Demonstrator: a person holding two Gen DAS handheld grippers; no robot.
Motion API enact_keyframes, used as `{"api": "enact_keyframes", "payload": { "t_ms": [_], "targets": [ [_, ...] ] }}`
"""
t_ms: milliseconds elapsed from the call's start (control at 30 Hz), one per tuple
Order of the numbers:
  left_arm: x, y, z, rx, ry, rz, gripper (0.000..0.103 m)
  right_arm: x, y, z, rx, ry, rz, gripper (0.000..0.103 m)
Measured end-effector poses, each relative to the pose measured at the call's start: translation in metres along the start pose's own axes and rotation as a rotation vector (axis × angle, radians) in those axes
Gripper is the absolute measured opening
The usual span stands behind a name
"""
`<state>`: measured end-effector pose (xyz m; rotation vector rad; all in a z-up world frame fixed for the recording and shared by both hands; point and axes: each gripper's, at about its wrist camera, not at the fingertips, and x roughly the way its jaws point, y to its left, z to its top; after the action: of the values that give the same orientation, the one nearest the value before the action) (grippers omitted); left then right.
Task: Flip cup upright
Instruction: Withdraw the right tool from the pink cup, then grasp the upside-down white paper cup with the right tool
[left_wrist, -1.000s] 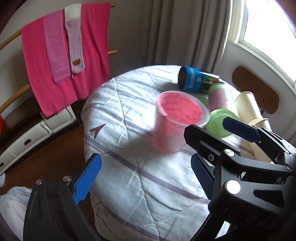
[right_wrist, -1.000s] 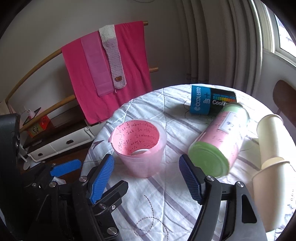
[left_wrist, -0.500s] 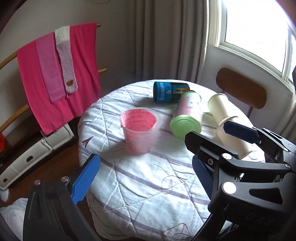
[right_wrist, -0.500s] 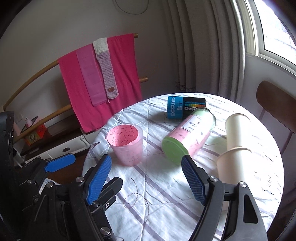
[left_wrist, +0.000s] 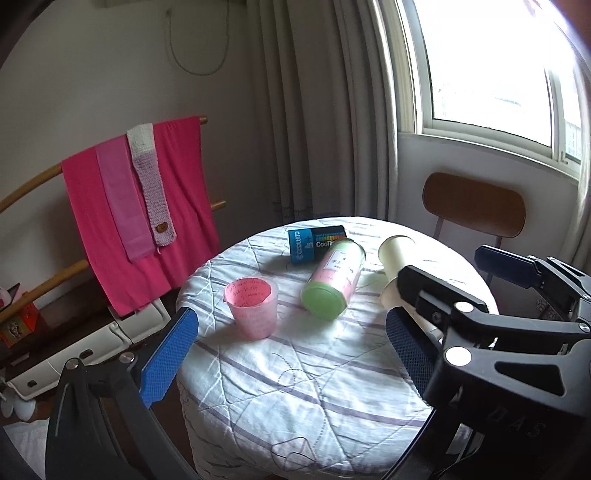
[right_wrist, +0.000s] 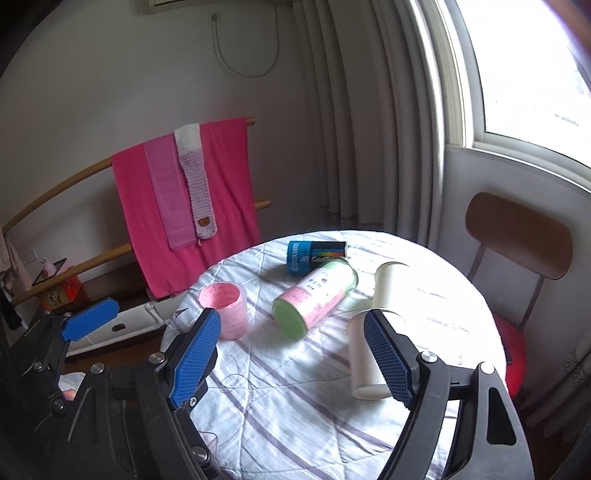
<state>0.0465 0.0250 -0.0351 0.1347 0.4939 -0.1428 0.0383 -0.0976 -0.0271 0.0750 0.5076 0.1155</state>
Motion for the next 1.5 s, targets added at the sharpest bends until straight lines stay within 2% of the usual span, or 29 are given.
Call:
{"api": "enact_keyframes", "payload": {
  "t_ms": [300,367,500,667,833,967,1100,1267,1500],
  "targets": [
    [-0.023,-0.028,0.004,-0.07,0.0,0.004,0.103,-0.035,-0.042,0.002,0.036,-0.025,-0.059,0.083],
    [-0.031,-0.037,0.005,-0.069,-0.031,0.01,0.103,-0.043,-0.05,0.003,0.028,-0.045,-0.074,0.083],
    [-0.035,-0.048,0.006,-0.065,-0.034,0.02,0.103,-0.054,-0.061,0.003,-0.006,-0.081,-0.12,0.086],
    [-0.031,-0.047,0.007,-0.095,-0.016,0.035,0.103,-0.058,-0.079,0.001,0.03,-0.083,-0.113,0.086],
    [-0.034,-0.049,0.009,-0.117,-0.033,0.053,0.103,-0.062,-0.084,0.0,0.026,-0.097,-0.103,0.086],
    [-0.04,-0.052,0.009,-0.122,-0.08,0.092,0.103,-0.07,-0.082,-0.002,-0.02,-0.168,-0.123,0.086],
    [-0.042,-0.057,0.01,-0.103,-0.091,0.13,0.103,-0.074,-0.08,-0.003,-0.052,-0.215,-0.144,0.086],
    [-0.037,-0.061,0.009,-0.082,-0.082,0.15,0.103,-0.068,-0.084,-0.003,-0.046,-0.191,-0.155,0.086],
    [-0.029,-0.062,0.008,-0.079,-0.05,0.14,0.103,-0.06,-0.096,-0.006,-0.01,-0.141,-0.153,0.086]
  ]
}}
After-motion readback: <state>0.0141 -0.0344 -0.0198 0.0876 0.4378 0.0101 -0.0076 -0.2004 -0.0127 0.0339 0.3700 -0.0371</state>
